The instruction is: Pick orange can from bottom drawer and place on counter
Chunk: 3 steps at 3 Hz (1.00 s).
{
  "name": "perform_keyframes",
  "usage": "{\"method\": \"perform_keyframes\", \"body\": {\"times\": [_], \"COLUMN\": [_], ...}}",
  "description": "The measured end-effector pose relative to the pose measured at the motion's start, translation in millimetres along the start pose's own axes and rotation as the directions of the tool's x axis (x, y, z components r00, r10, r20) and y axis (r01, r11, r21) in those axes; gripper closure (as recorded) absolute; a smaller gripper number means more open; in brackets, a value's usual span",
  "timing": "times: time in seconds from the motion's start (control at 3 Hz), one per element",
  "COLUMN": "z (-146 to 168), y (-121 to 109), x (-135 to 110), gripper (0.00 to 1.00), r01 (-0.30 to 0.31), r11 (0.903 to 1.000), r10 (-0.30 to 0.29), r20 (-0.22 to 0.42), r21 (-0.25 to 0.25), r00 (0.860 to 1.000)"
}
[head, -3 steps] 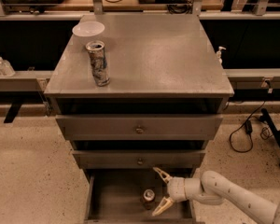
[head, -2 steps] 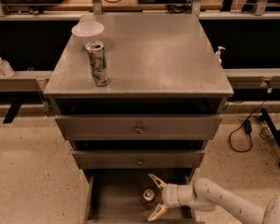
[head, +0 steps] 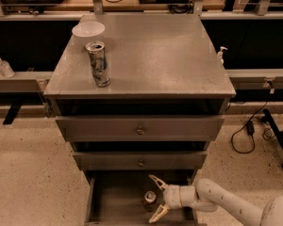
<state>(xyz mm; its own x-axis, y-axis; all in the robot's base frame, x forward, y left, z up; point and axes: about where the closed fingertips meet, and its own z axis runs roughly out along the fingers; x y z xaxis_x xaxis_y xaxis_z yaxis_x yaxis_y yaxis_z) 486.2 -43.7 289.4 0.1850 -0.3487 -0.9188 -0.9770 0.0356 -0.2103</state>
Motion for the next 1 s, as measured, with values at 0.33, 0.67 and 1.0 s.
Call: {"method": "perform_keyframes", "body": {"times": [0.33,0.67,1.0], "z": [-2.1,-5.6,-5.2], "y": [-3.4,0.5,1.8], "x": [4.7,11.1,13.4], "gripper": [0.0,0.0,0.0], "r01": [-0.04,-0.062,-0.072], "r11": [0.9991,0.9978,0.9973], "r10": [0.038,0.06,0.069], "r20": [0.062,0.091,0.133], "r21": [0.017,0.022,0.015], "r00": [0.997,0.994,0.989]}}
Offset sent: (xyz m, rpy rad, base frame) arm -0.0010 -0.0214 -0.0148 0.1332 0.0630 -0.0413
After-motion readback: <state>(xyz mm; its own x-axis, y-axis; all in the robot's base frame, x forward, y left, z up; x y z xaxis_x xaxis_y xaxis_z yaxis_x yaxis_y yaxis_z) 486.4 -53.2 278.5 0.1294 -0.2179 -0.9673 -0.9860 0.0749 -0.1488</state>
